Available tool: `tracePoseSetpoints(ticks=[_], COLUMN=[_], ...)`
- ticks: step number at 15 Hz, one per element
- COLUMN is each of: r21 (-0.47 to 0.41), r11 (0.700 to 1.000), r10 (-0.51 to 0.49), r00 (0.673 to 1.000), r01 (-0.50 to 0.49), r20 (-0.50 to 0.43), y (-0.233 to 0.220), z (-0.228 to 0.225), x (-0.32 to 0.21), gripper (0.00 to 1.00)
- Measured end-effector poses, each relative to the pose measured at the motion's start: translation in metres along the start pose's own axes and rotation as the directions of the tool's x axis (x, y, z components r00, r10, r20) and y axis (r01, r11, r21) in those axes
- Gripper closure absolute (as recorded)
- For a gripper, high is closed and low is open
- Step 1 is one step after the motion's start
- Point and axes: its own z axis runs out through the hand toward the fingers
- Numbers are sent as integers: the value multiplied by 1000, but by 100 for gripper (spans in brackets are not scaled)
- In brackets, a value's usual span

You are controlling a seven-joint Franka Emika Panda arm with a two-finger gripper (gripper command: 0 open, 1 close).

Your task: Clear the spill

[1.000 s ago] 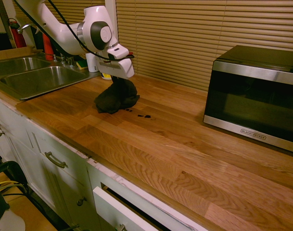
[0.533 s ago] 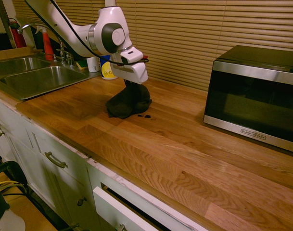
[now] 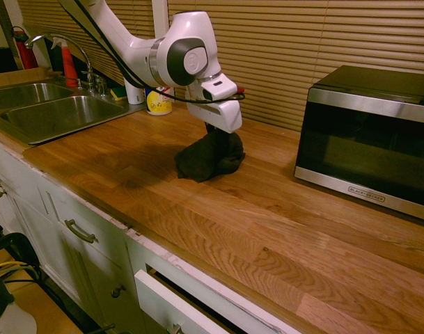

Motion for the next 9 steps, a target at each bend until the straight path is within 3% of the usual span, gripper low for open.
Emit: tracePoseSetpoints(ticks=[4, 9], r21=[16, 30], r11=[1000, 992], r10=[-20, -128], r00=[1000, 991], r01=[20, 126], r20=[19, 46], y=[1, -29], z=[-3, -12], x=[3, -54], gripper=[100, 100])
